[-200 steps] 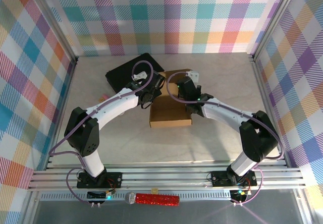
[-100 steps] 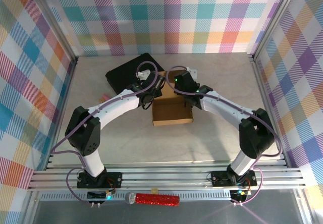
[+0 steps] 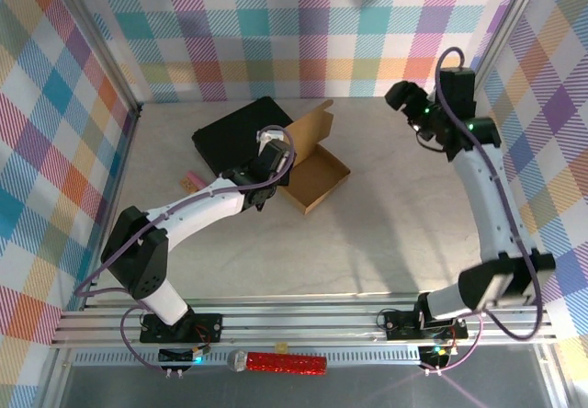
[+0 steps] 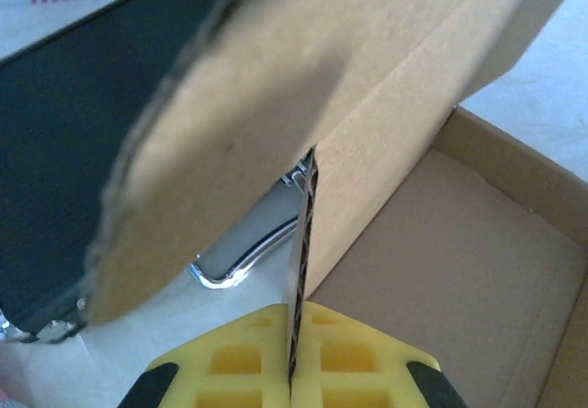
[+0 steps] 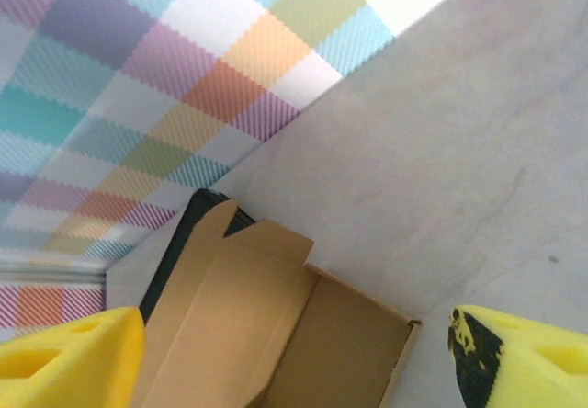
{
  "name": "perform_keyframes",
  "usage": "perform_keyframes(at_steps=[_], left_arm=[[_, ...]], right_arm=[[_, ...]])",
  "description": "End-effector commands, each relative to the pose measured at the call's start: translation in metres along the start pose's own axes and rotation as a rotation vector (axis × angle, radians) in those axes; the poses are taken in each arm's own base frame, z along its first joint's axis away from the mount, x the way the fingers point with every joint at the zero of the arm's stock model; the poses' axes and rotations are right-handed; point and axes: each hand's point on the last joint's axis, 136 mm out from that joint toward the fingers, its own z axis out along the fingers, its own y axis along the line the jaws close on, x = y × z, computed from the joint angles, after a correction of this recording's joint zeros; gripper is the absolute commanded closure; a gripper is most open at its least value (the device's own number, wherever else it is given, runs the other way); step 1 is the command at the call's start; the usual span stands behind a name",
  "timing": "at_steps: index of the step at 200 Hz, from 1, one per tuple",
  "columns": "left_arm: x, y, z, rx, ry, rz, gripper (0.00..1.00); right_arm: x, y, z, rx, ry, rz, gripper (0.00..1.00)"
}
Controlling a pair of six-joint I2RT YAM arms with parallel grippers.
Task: Fold the paper box
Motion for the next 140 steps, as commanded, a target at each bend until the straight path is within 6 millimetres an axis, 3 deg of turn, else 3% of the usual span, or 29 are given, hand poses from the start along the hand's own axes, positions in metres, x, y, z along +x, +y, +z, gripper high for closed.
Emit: perform_keyframes(at_steps=[1,32,43,74,108,140], left_arm=[[-0.017,-0.006,-0.011,0.034,-0.082,0.066,1.00],[-0.018,-0.028,-0.018,0.169,-0.096,0.126,1.00],[-0.016,-0.035,-0.022,0.208,-0.088,0.141,1.00],[-0.008,-0.044,-0.035,0.296,-0.072,0.165,1.00],[-0.001,-0.043,-0.045,0.333,-0.059,0.195,1.00],[0.000,-0.041,-0.044,0.319,-0.055,0.227,1.00]], right_arm=[[0.023,-0.012,0.059,-0.016,0.269,0.186,0.20],[0.008,0.007,0.136,-0.091,0.436,0.201,0.30],[0.003,0.013,0.154,-0.118,0.452,0.190,0.34],[0.019,0.005,0.199,-0.163,0.544,0.250,0.42],[0.041,0.018,0.206,-0.237,0.630,0.239,0.45],[0.074,0.022,0.179,-0.211,0.751,0.258,0.44]])
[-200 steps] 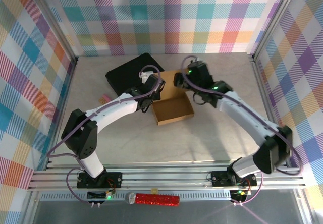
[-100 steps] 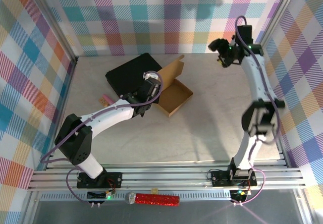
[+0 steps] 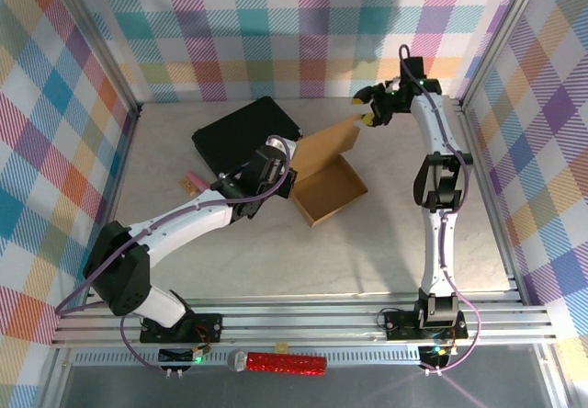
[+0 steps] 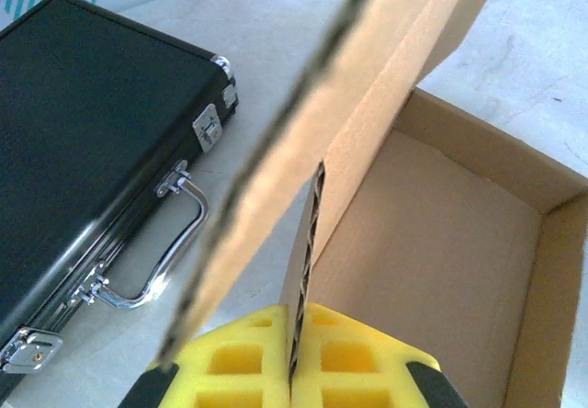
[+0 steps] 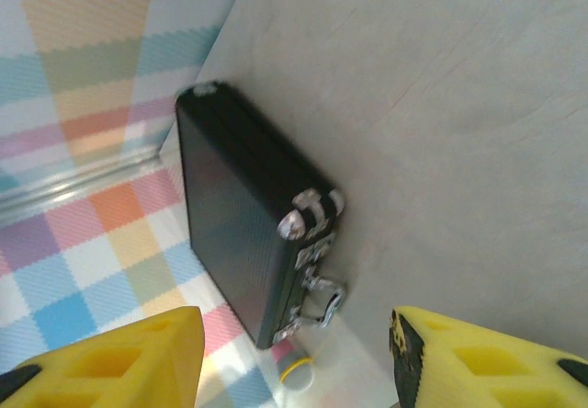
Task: Fold the paper box
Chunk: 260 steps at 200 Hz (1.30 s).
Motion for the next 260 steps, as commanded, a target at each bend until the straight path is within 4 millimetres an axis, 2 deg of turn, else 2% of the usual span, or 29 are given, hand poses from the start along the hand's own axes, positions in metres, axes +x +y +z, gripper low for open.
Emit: perform_keyframes(at_steps=[1,33,59,103,162,182,215,232,260], left_arm=[[-0.006,-0.004,-0.008,0.020,-0.017,0.038,1.00],[-0.010,-0.005,0.001,0.009,-0.009,0.047,1.00],[-0.014,-0.008,0.007,0.017,-0.018,0.043,1.00],[-0.014,-0.013,0.014,0.032,-0.017,0.052,1.00],[-0.018,-0.011,0.017,0.012,-0.030,0.072,1.00],[-0.020,-0.010,0.020,0.002,-0.031,0.079,1.00],[-0.023,-0.007,0.023,-0.024,-0.037,0.087,1.00],[-0.024,-0.006,0.023,-0.028,-0.046,0.096,1.00],[-0.024,-0.012,0.024,0.003,-0.048,0.130,1.00]], right_arm=[[0.049,0.024,-0.015,-0.036,0.117,-0.012,0.44],[0.087,-0.011,-0.035,0.087,0.117,0.090,0.44],[0.104,-0.021,-0.044,0.084,0.117,0.131,0.44],[0.102,-0.012,-0.038,0.039,0.158,0.171,0.42],[0.128,-0.019,-0.039,0.032,0.237,0.262,0.39],[0.137,-0.026,-0.043,0.066,0.253,0.274,0.38],[0.146,-0.054,-0.057,0.191,0.217,0.259,0.36],[0.148,-0.066,-0.061,0.198,0.213,0.299,0.35],[0.138,-0.064,-0.071,0.173,0.186,0.319,0.31]])
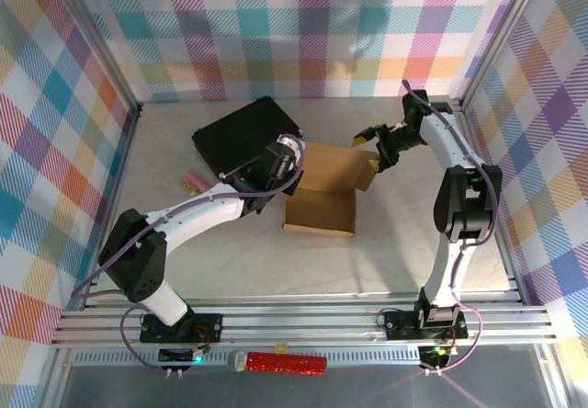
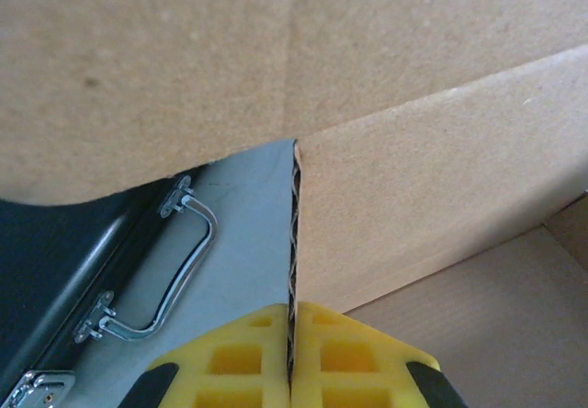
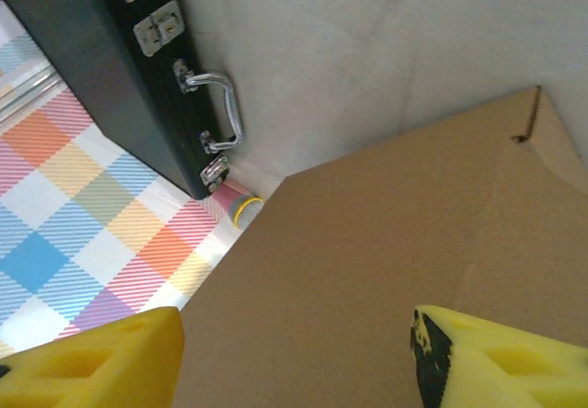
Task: Fold the paper box
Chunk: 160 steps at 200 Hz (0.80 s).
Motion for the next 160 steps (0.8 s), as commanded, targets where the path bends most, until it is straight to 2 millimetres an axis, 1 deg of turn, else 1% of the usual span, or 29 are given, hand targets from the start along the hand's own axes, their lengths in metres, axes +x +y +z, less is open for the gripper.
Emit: perform_keyframes(at_steps=[1,13,30,56,68,80,100,116,146,160], left_arm=[[-0.025,-0.008,-0.003,0.035,-0.072,0.031,1.00],[-0.024,-0.009,-0.003,0.039,-0.070,0.046,1.00],[-0.023,-0.008,-0.003,0.033,-0.066,0.069,1.00],[-0.022,-0.008,-0.003,0.035,-0.063,0.078,1.00],[-0.022,-0.009,-0.003,0.041,-0.067,0.077,1.00],[-0.022,-0.010,-0.003,0.042,-0.070,0.075,1.00],[-0.023,-0.012,-0.001,0.052,-0.073,0.075,1.00],[-0.024,-0.013,0.000,0.058,-0.075,0.080,1.00],[-0.026,-0.012,0.001,0.050,-0.075,0.091,1.00],[-0.026,-0.012,0.000,0.048,-0.078,0.096,1.00]], right_arm=[[0.004,0.000,-0.015,-0.007,-0.012,0.009,0.31],[0.004,0.005,-0.019,-0.017,-0.003,0.007,0.27],[0.004,0.004,-0.024,-0.026,0.003,0.025,0.22],[-0.005,-0.003,-0.050,-0.041,-0.090,0.049,0.13],[-0.009,-0.005,-0.055,-0.052,-0.106,0.051,0.12],[-0.010,-0.009,-0.050,-0.055,-0.072,0.072,0.12],[-0.016,-0.015,-0.035,-0.069,-0.021,0.099,0.12],[-0.025,-0.012,-0.027,-0.104,-0.001,0.102,0.13],[-0.049,-0.006,-0.036,-0.084,-0.056,0.064,0.14],[-0.055,-0.003,-0.037,-0.108,-0.054,0.067,0.15]])
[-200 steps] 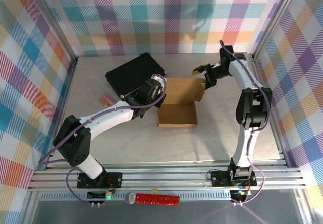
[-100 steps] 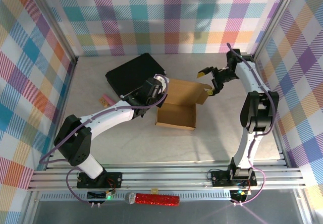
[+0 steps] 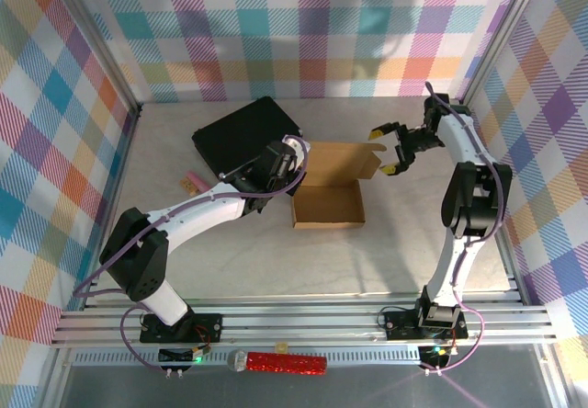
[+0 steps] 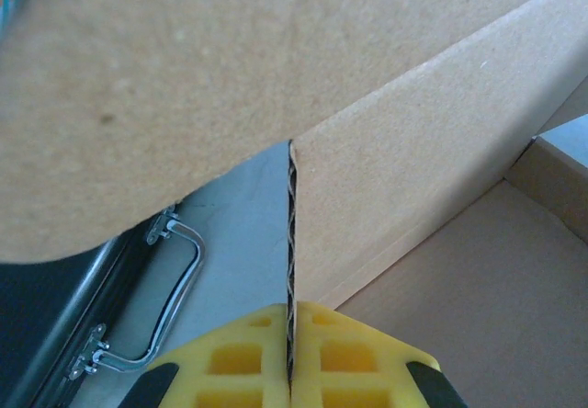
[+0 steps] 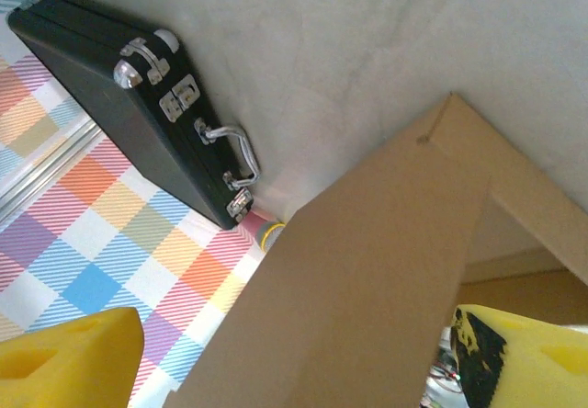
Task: Fold the paper box
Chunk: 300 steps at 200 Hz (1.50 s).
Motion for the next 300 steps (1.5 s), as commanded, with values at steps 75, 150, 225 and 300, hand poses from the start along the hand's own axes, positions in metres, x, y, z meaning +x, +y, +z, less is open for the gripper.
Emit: perform_keyframes(at_steps=[75,150,225,300], left_arm=[[-0.020,-0.002,-0.002,0.000,-0.056,0.021,1.00],[-0.018,0.000,0.002,-0.013,-0.048,0.000,1.00],[-0.018,0.001,0.007,-0.025,-0.046,-0.059,1.00],[-0.021,-0.002,0.008,-0.017,-0.054,-0.089,1.00]], right_arm=[[-0.025,0.003,-0.010,-0.044,-0.020,-0.039,0.20],[0.012,0.009,0.022,-0.067,0.097,-0.039,0.24],[0.047,-0.005,0.024,-0.114,0.160,0.053,0.25],[0.069,-0.007,0.033,-0.103,0.204,0.115,0.28]])
